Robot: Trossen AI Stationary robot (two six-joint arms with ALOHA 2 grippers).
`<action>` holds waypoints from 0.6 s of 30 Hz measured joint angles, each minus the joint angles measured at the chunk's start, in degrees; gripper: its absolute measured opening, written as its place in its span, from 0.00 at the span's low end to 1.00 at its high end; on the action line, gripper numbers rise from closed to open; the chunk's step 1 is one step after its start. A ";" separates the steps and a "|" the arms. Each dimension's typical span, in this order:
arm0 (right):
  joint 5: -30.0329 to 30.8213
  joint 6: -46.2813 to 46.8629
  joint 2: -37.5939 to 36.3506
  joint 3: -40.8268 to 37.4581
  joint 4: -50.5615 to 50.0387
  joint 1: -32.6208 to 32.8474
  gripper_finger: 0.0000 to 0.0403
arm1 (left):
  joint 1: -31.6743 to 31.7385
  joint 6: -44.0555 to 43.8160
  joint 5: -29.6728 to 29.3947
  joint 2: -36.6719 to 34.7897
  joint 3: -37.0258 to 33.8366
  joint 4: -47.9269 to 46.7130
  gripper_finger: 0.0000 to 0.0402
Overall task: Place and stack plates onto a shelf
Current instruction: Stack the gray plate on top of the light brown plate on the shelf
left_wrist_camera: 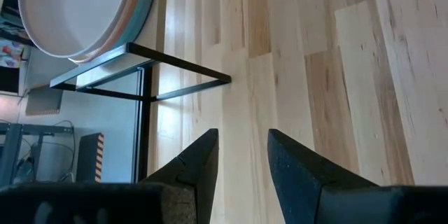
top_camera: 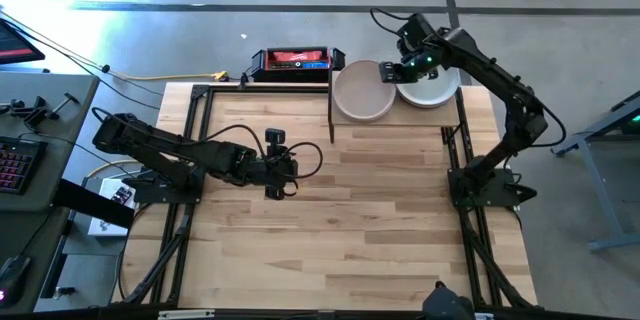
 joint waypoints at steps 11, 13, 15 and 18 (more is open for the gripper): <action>0.00 -0.43 0.00 0.00 0.02 0.00 0.04 | 0.00 0.00 0.00 0.00 0.00 0.00 0.28; 0.00 -0.35 0.00 0.00 0.07 0.00 0.06 | 0.00 0.00 0.00 0.00 0.00 0.00 0.28; 0.00 -0.38 0.00 0.00 0.15 0.00 0.08 | 0.00 0.00 0.00 0.00 0.00 0.00 0.28; 0.01 -0.48 0.00 0.00 0.75 0.01 0.09 | 0.00 0.00 0.00 0.00 0.00 0.02 0.28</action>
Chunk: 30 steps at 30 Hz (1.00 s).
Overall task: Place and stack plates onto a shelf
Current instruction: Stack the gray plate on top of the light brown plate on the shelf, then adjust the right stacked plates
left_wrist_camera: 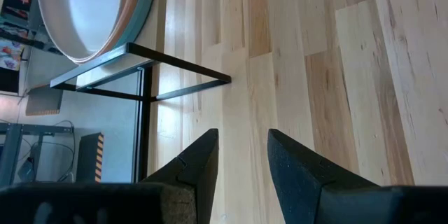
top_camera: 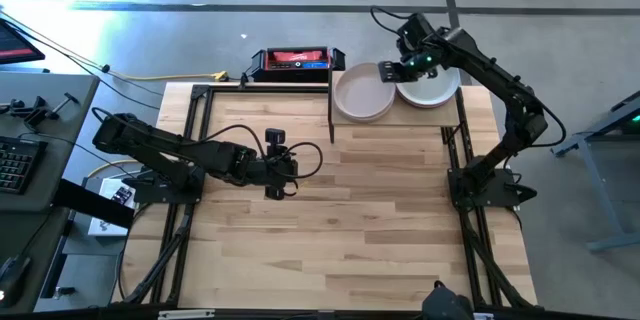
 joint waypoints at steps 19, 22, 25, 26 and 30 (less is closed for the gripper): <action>-3.17 -1.69 0.02 0.00 0.25 0.65 0.33 | 1.83 -0.05 0.62 0.00 0.00 0.02 0.28; -5.95 -2.09 0.02 -0.01 -2.01 0.83 0.33 | 2.38 -0.12 1.88 0.00 0.00 0.02 0.28; -5.63 -2.96 0.02 0.00 -5.28 1.91 0.33 | 2.64 -0.15 2.52 0.00 0.00 0.02 0.28; -4.99 -2.99 0.02 0.00 -6.13 2.29 0.33 | 2.64 -0.15 2.54 0.00 0.00 0.02 0.28; -2.27 -3.00 0.02 0.00 -7.13 4.28 0.33 | 2.62 -0.15 2.60 0.00 0.00 0.02 0.28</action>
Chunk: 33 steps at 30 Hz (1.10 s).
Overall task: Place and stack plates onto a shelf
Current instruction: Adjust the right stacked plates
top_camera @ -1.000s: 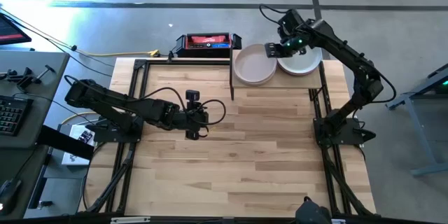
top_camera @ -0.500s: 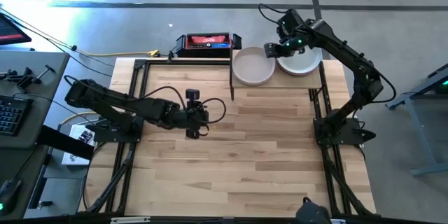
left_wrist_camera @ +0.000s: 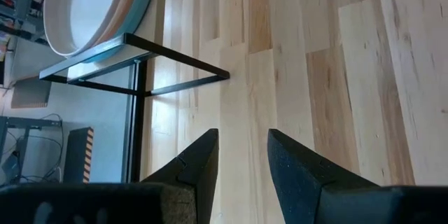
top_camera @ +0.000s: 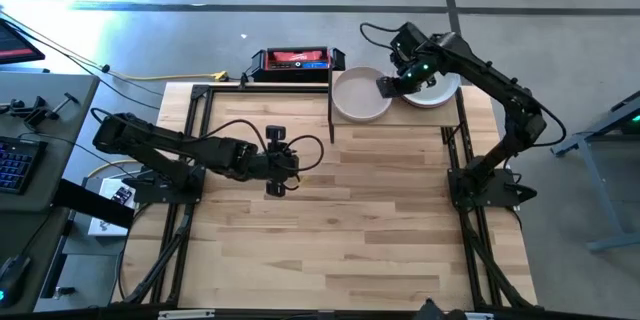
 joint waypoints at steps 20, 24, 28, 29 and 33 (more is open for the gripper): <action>3.28 -5.66 -1.75 -0.02 -8.97 12.83 0.33 | 0.66 -14.87 0.09 -1.28 0.00 -5.23 0.28; 4.66 -7.92 -6.56 -0.02 -8.97 16.42 0.33 | 2.40 -18.99 0.21 -4.97 0.00 -10.11 0.28; 10.26 -8.55 -14.47 -0.04 -8.26 21.14 0.33 | 4.17 -22.65 1.03 -10.44 0.00 -13.20 0.28; 12.20 -8.38 -16.67 -0.04 -7.46 22.52 0.33 | 4.56 -23.34 1.32 -11.92 0.00 -13.76 0.28; 19.41 -7.44 -26.21 -1.07 -0.35 27.85 0.33 | 5.27 -24.94 2.20 -18.18 0.00 -14.00 0.28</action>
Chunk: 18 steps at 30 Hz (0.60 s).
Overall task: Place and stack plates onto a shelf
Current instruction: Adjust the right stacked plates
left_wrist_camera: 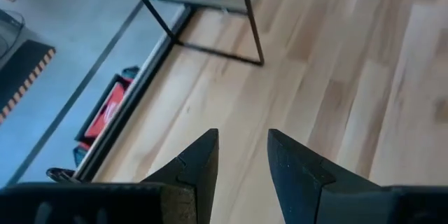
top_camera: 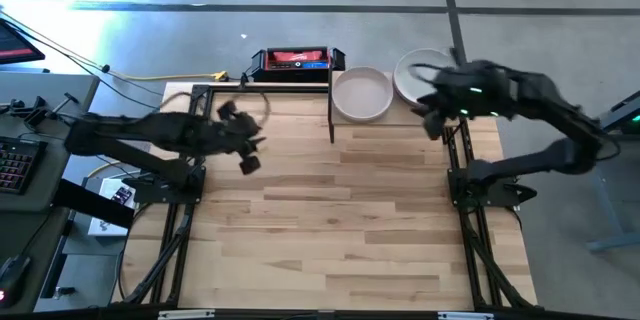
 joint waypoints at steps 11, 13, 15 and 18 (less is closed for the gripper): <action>0.38 3.53 -27.86 -30.27 29.00 6.07 0.33 | 0.00 -1.19 -1.72 -17.12 -3.45 0.31 0.28; 2.42 5.94 -30.57 -34.37 29.42 6.00 0.33 | 0.00 -2.68 -2.57 -19.51 -4.72 0.09 0.28; 5.65 7.46 -32.44 -38.12 29.38 5.98 0.33 | 0.00 -3.93 -2.96 -21.44 -5.77 0.13 0.28; 9.25 6.59 -33.16 -42.29 29.39 5.97 0.33 | 0.00 -5.01 -2.94 -23.64 -7.11 0.29 0.28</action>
